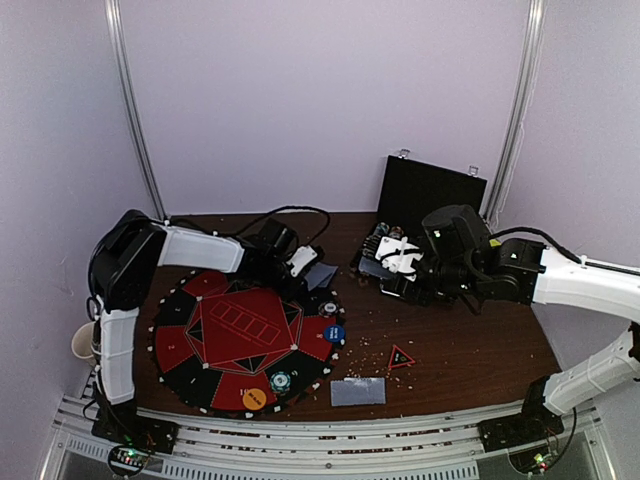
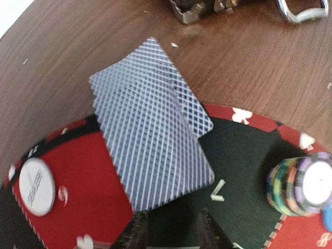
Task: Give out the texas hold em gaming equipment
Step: Adjust the poker card in the small blind area, then pick up the poker card from the face-down deck piles.
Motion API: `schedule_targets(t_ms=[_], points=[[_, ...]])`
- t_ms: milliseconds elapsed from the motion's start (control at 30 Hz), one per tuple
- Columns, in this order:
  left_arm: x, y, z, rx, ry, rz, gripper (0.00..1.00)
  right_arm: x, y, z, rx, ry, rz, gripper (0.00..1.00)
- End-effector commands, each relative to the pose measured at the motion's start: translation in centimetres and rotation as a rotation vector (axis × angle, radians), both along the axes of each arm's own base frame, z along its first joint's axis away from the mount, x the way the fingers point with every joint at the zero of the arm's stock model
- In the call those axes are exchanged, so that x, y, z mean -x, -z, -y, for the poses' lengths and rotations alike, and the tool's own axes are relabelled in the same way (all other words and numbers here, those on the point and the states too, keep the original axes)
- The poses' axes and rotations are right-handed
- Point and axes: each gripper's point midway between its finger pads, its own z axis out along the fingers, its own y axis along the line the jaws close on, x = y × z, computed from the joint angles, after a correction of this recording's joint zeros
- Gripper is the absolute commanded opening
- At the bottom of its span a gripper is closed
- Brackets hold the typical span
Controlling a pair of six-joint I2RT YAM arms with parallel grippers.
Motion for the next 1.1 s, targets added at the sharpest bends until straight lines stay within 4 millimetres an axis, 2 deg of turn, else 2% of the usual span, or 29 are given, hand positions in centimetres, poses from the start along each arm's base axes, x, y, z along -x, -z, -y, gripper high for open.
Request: schedule_targets(t_ms=[0,67,133,267,367,433,500,600,700,867,967,1067], points=[[-0.8,-10.0,0.2,0.205,-0.069,0.133,0.43,-0.1,-0.1,-0.2,-0.006,-0.002,-0.014,0.51],[0.0,-13.1,-0.4,0.265,-0.088,0.152,0.52,0.2,-0.1,-1.0,-0.020,-0.024,-0.031,0.51],[1.5,-15.5,-0.7,0.336,-0.076,0.140,0.60,0.5,-0.2,-2.0,-0.043,-0.055,-0.040,0.51],[6.8,-19.8,-0.3,0.555,0.043,0.050,0.71,1.0,-0.2,-4.1,-0.077,-0.113,-0.053,0.51],[10.7,-23.2,-0.8,0.752,0.127,-0.018,0.83,1.2,0.1,-5.7,-0.074,-0.145,-0.062,0.51],[12.8,-23.6,-1.2,0.834,0.154,-0.085,0.88,1.2,0.4,-6.7,-0.074,-0.165,-0.066,0.51],[13.9,-23.6,-1.3,0.874,0.156,-0.141,0.91,1.4,0.5,-7.9,-0.085,-0.191,-0.071,0.51],[14.6,-22.8,-1.7,0.878,0.134,-0.194,0.93,1.7,0.6,-9.5,-0.100,-0.226,-0.075,0.51],[15.4,-23.2,-2.0,0.905,0.150,-0.183,0.98,1.7,0.9,-11.1,-0.099,-0.251,-0.084,0.51],[15.2,-21.6,-2.0,0.873,0.118,-0.212,0.98,1.8,1.4,-12.9,-0.095,-0.273,-0.094,0.50],[14.8,-21.2,-1.7,0.872,0.100,-0.228,0.90,2.0,1.6,-13.8,-0.090,-0.288,-0.094,0.50],[14.7,-21.4,-1.5,0.883,0.113,-0.228,0.86,2.0,1.9,-14.5,-0.084,-0.295,-0.095,0.50]])
